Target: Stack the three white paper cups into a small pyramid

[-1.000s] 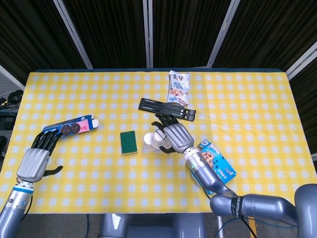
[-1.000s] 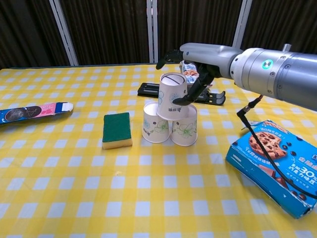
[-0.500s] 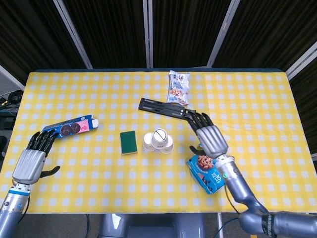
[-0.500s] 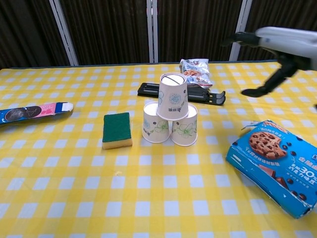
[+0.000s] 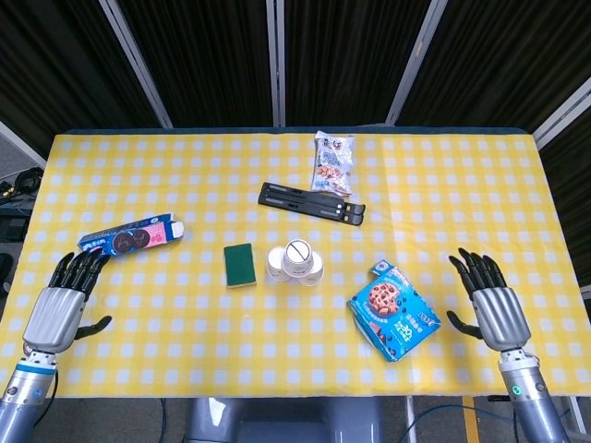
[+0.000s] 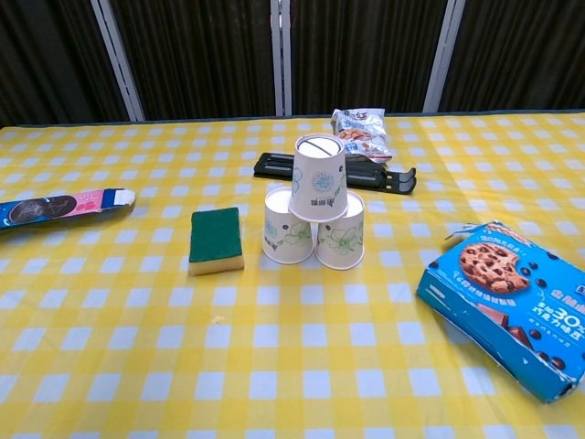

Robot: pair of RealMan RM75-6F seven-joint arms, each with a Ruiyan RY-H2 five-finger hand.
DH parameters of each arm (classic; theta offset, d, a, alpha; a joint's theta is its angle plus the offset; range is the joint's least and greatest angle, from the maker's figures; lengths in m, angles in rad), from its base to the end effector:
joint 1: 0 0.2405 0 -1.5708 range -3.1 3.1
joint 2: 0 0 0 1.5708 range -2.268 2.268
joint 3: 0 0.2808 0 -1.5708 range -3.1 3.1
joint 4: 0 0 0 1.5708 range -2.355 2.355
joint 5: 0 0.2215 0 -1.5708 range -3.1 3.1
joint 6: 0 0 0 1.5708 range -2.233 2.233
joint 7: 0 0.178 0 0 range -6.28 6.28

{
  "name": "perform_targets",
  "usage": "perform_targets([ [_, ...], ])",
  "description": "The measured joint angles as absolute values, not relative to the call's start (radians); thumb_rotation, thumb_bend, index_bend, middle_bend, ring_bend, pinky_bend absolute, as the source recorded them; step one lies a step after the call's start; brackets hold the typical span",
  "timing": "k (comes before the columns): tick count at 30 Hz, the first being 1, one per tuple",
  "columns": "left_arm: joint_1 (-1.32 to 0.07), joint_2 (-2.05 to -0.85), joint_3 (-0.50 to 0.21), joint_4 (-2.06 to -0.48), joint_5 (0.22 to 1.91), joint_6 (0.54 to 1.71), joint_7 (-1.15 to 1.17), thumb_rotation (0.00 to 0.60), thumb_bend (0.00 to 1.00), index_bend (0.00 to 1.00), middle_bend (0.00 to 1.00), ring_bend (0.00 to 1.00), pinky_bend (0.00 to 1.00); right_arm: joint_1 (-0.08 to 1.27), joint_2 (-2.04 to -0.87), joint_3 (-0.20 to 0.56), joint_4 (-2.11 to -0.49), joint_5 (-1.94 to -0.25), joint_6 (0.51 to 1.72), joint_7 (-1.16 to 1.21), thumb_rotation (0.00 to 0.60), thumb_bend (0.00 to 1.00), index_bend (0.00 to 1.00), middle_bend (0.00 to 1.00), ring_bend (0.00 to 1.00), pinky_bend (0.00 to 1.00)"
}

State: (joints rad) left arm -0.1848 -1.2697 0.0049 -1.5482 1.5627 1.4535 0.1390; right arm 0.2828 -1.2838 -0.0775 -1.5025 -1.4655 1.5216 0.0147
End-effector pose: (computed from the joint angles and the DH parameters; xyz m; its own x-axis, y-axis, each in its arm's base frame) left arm -0.3087 0.2363 0.0937 0.4580 0.0383 0.8881 0.8784 -0.1733 -0.4454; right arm -0.3116 -0.2557 0.0981 0.3487 -0.0283 0.9368 -0.9262 -0.1636 0.3398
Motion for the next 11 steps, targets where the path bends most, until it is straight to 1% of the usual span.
perform_targets([
  [5, -0.174, -1.283, 0.007, -1.527, 1.575, 1.476, 0.149, 0.600, 0.15, 0.00, 0.00, 0.00, 0.00, 0.235, -1.295, -0.084, -1.464, -1.527, 1.588, 0.071, 0.600, 0.15, 0.01, 0.00, 0.00, 0.00],
  [11, -0.168, -1.285, 0.001, -1.517, 1.578, 1.489, 0.139, 0.600, 0.15, 0.00, 0.00, 0.00, 0.00, 0.222, -1.287, -0.082, -1.450, -1.564, 1.586, 0.082, 0.600, 0.15, 0.01, 0.00, 0.00, 0.00],
])
